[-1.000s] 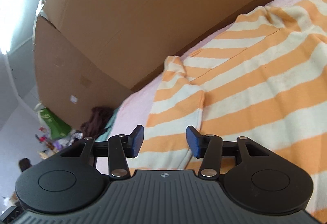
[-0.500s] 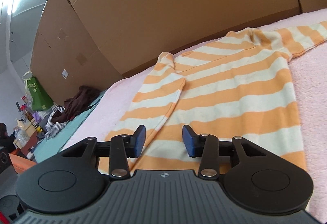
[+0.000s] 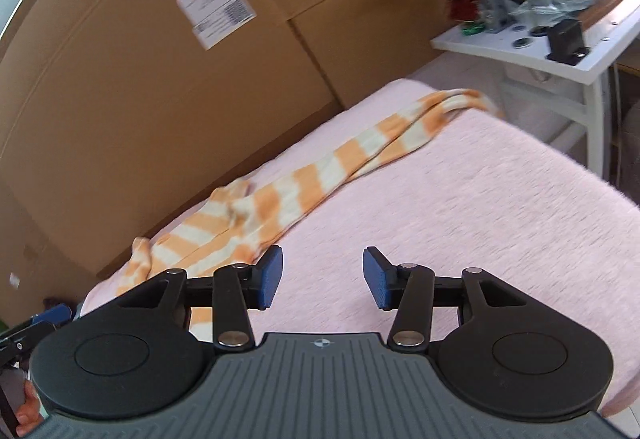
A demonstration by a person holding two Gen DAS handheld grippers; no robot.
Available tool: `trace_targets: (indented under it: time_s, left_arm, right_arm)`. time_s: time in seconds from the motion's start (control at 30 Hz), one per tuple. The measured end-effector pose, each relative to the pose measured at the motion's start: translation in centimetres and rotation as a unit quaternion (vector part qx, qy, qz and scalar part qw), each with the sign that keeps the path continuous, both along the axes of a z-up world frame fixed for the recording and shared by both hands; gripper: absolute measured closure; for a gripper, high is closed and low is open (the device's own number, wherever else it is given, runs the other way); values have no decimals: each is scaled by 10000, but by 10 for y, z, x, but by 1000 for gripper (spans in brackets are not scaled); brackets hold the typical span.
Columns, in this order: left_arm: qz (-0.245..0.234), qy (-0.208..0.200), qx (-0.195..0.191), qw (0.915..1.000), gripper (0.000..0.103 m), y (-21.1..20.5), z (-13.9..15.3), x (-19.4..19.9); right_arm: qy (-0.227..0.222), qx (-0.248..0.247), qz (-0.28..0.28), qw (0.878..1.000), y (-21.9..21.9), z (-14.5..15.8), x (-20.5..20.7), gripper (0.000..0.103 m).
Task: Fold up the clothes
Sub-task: 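Grasp the end of the folded striped shirt with the right gripper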
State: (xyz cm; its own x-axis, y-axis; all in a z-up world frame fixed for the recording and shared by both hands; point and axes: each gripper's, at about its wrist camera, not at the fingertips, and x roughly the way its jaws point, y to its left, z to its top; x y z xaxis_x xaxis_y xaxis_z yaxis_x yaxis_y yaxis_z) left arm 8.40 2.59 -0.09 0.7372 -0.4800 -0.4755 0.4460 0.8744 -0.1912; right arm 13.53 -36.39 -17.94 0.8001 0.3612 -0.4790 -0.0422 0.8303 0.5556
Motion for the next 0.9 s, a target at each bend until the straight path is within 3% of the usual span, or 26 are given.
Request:
trace_targets:
  time_s: [0.23, 0.3, 0.4, 0.5, 0.6, 0.7, 0.73, 0.77, 0.9]
  left_arm:
    - [124, 505, -129, 9986, 7, -53, -47, 89]
    - [-53, 618, -223, 9978, 9, -60, -64, 95]
    - [-408, 345, -327, 9980, 16, -55, -62, 87]
    - [-504, 629, -526, 9954, 26, -49, -66, 94]
    - [-514, 735, -764, 9930, 23, -44, -67, 98]
    - [-646, 764, -825, 9916, 7, -46, -67, 97]
    - [-682, 755, -800, 9916, 5, -47, -67, 96]
    - [-696, 745, -768, 9918, 4, -49, -67, 95]
    - [-686, 766, -837, 9912, 4, -47, -68, 97]
  right_arm:
    - [186, 117, -735, 9970, -40, 16, 50, 58]
    - [204, 11, -871, 9960, -40, 19, 69, 57]
    - [349, 40, -1086, 9935, -39, 14, 102, 57]
    - [606, 75, -1287, 9898, -36, 1, 134, 57]
    - [625, 104, -1358, 9887, -33, -9, 154, 59]
    - [578, -62, -1509, 9868, -30, -12, 166, 69]
    - [562, -122, -1560, 9861, -29, -13, 169, 87]
    - [597, -242, -1603, 9850, -29, -13, 174, 99]
    - [420, -116, -1605, 9861, -31, -10, 172, 99]
